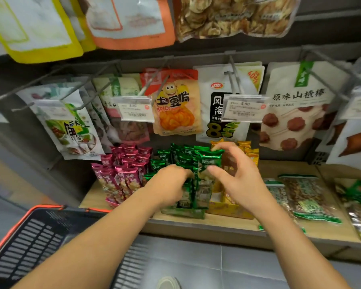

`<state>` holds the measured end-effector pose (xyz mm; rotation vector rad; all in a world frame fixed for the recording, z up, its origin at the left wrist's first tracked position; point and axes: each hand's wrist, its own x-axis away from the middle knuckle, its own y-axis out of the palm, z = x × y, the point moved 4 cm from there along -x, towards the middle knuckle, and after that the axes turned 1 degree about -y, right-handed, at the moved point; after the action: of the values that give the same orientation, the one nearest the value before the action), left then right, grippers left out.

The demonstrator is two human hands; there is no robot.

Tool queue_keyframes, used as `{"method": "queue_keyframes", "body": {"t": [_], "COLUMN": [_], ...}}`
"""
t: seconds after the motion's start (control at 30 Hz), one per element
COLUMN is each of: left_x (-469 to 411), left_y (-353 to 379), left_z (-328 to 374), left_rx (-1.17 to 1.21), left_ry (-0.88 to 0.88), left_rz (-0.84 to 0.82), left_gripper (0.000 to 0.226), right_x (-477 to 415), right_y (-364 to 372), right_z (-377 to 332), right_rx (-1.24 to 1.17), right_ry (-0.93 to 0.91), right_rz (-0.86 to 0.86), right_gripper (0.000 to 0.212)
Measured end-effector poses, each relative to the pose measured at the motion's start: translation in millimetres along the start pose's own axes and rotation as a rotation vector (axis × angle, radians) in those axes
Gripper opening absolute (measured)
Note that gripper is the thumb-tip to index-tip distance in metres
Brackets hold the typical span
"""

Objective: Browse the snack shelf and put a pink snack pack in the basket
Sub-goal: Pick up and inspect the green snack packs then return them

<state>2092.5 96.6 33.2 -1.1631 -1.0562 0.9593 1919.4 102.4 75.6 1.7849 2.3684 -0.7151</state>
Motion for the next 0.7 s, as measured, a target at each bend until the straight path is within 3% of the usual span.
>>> {"method": "queue_keyframes", "body": {"t": [0.1,0.2,0.3,0.37,0.43,0.57,0.7], "left_x": [14.4,42.5,75.1,94.4,108.9,125.1,127.4], "left_y": [-28.3,-67.3,-102.7,-119.2,-127.2,-126.1,-117.9], "left_z": [8.4,11.9,19.3,28.5,40.2,46.6,42.9], "left_rx": [0.150,0.371,0.947,1.226,1.226,1.260,1.436], "left_ry": [0.016,0.046,0.037,0.043,0.063,0.040,-0.046], "left_rz": [-0.009,-0.001,0.015,0.080,0.165,0.366,0.452], "left_gripper": [0.037,0.016,0.029,0.039,0.035,0.014,0.025], "right_x": [1.0,7.9,14.4,19.7,27.4,39.1,47.4], "right_y": [-8.0,-16.8,-24.1,-27.4,-28.5,-24.1,-6.9], "right_z": [-29.1,-48.4,-68.6,-86.7,-99.9,-104.8,-91.1], "right_rx": [0.006,-0.003,-0.045,-0.120,-0.180,-0.163,-0.328], "right_ry": [0.013,0.153,0.253,0.288,0.290,0.264,0.381], "right_rz": [-0.125,-0.185,-0.222,-0.246,-0.299,-0.374,-0.562], "right_gripper": [0.035,0.037,0.043,0.033,0.030,0.045,0.051]}}
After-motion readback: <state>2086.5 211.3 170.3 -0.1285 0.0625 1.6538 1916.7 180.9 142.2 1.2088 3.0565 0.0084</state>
